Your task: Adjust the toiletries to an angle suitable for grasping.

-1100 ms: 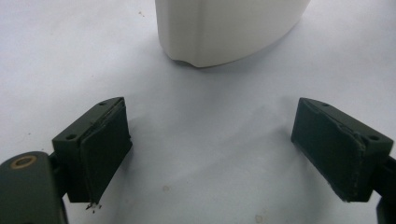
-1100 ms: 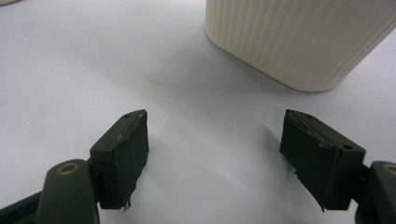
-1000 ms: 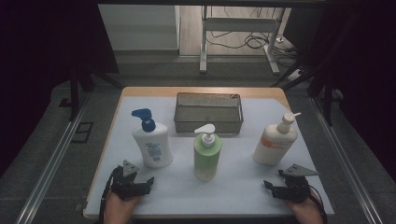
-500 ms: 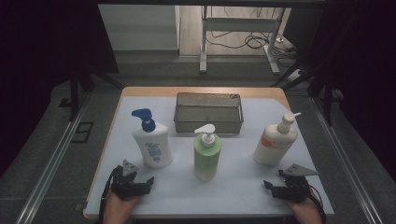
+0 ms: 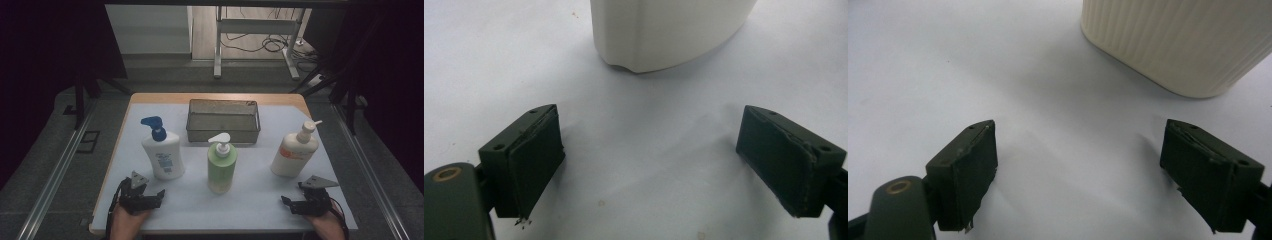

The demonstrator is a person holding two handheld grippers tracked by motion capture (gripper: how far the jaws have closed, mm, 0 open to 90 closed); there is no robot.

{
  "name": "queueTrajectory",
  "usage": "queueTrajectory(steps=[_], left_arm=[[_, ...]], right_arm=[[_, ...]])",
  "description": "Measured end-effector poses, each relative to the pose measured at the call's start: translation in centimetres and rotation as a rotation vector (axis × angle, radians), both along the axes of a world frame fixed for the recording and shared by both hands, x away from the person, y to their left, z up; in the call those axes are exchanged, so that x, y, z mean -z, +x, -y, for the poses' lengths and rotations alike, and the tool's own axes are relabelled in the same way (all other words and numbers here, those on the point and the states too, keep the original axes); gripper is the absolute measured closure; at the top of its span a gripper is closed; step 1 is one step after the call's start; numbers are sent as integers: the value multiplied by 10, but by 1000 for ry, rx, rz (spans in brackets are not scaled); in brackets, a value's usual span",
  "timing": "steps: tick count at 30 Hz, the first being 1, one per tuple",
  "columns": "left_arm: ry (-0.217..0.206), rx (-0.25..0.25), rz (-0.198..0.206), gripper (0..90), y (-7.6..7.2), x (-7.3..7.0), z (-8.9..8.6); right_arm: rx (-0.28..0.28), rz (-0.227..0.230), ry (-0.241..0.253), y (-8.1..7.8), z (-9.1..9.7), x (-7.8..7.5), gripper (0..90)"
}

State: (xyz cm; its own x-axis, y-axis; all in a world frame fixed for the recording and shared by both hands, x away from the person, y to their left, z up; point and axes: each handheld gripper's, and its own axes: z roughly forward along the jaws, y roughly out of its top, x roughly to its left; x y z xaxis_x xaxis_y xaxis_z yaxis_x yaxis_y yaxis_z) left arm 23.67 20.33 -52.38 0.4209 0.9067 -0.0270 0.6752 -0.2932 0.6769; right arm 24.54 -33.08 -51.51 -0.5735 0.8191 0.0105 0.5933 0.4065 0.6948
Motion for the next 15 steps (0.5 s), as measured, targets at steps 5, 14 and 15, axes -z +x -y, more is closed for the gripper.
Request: queueTrajectory(steps=[5,14,15], left_arm=[[0,0,1,110,0,0,0],[-1,-1,1,110,0,0,0],[-1,-1,1,110,0,0,0]], right_arm=[[-6,-22,10,-1,3,-2,155],[-17,-25,0,-2,5,-7,159],[-19,-24,-1,-2,4,-9,158]])
